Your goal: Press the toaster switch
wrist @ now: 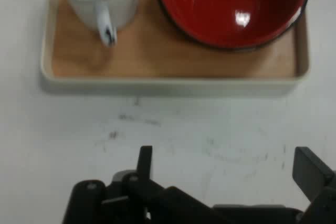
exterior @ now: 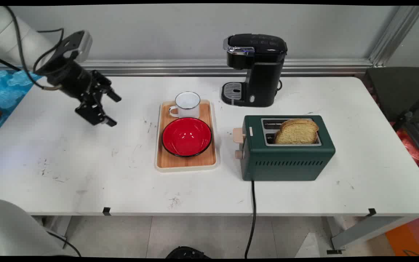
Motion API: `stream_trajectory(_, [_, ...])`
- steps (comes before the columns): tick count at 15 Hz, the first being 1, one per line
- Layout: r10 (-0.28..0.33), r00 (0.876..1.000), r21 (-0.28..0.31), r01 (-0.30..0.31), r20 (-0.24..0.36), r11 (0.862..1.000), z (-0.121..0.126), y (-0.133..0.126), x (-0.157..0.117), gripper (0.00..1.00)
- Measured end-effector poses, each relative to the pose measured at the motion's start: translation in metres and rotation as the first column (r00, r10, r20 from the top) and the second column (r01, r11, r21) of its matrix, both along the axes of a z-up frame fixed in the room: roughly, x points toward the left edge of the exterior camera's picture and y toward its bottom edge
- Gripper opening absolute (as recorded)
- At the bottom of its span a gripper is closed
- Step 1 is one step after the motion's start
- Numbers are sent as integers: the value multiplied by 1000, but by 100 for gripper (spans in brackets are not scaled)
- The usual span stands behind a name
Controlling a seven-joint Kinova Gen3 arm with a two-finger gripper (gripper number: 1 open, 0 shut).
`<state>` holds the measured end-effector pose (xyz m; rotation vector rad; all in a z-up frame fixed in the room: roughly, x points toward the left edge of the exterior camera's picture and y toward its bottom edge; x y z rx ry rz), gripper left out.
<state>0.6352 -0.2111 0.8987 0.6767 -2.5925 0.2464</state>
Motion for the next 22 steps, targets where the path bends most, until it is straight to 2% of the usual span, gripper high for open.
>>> stream_trajectory(4, [-11,999,-15,11,-47,1000,17,-17,-30,100])
stream_trajectory(5, [-15,998,-18,14,-61,1000,21,-21,-38,0])
stream_trajectory(12, [-38,987,-30,34,-157,999,44,-38,-92,0])
stream_trajectory(18, [-73,969,-47,64,-237,997,60,-47,-148,0])
stream_trajectory(22, [-95,958,-62,81,-270,995,61,-50,-178,0])
